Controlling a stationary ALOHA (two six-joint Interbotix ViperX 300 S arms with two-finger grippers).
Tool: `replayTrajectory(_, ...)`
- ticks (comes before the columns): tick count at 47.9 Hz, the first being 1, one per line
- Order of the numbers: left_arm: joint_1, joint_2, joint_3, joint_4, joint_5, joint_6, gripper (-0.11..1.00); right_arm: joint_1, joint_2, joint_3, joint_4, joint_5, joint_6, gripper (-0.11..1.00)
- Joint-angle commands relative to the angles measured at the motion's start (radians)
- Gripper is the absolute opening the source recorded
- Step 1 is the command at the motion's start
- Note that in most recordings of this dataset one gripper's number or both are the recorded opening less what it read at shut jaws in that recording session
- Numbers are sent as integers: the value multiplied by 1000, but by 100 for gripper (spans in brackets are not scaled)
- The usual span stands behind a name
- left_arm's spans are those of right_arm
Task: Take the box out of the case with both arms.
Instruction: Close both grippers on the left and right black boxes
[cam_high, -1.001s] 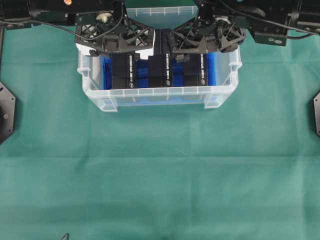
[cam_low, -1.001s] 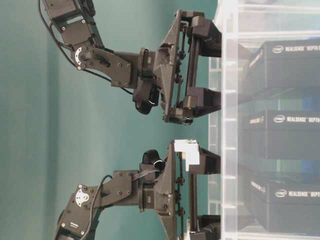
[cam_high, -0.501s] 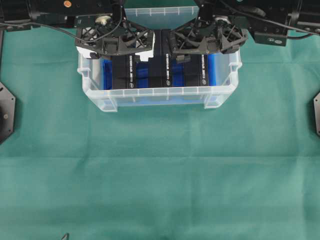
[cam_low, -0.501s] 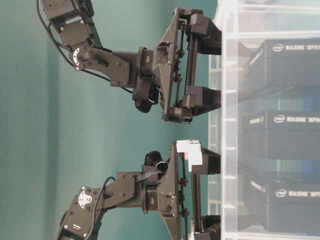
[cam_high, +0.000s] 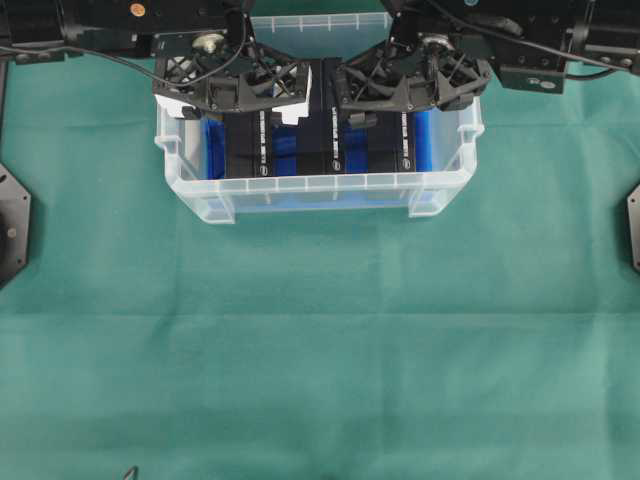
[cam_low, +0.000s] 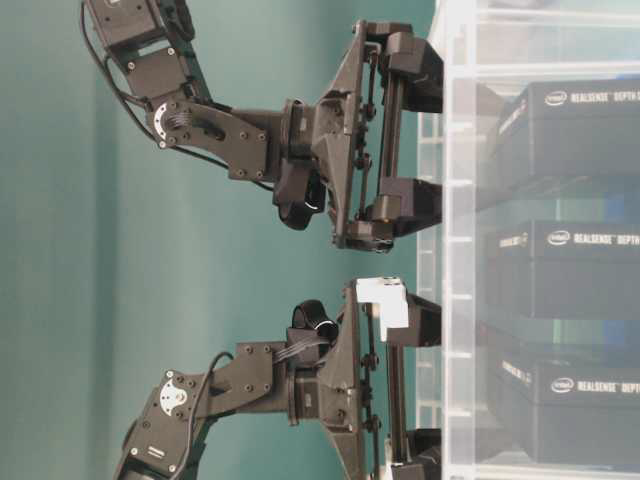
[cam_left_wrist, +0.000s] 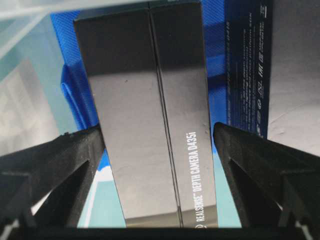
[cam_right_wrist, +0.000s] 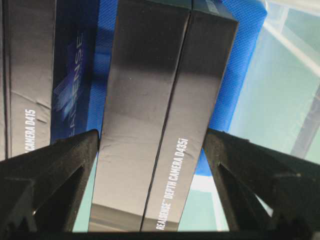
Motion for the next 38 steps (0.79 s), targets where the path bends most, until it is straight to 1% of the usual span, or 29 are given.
replayTrajectory(1,3,-8,0,3,9,5,91,-8,-5,6,2,17,-2,94)
replayTrajectory(10,3,-8,-2,-6,12,5,90,-8,-5,6,2,6,0,94)
replayTrajectory(15,3,-9,-3,-18,26,3,86,-8,-5,8,-3,9,8,92)
replayTrajectory(17,3,-9,-3,-18,29,3,80,-8,-5,9,-5,11,20,87)
replayTrajectory(21,0,-12,-3,-18,25,3,64,-8,-5,15,-14,11,57,69)
replayTrajectory(22,0,-12,-5,-18,25,3,62,-9,-5,17,-18,11,66,66)
replayTrajectory(26,-2,-12,-8,-20,25,3,63,-5,-5,21,-32,5,84,65)
replayTrajectory(29,-2,-12,-9,-20,26,3,63,-5,-6,23,-38,5,84,65)
replayTrajectory(38,-2,-12,-15,-23,31,-2,63,-3,-5,23,-38,5,86,65)
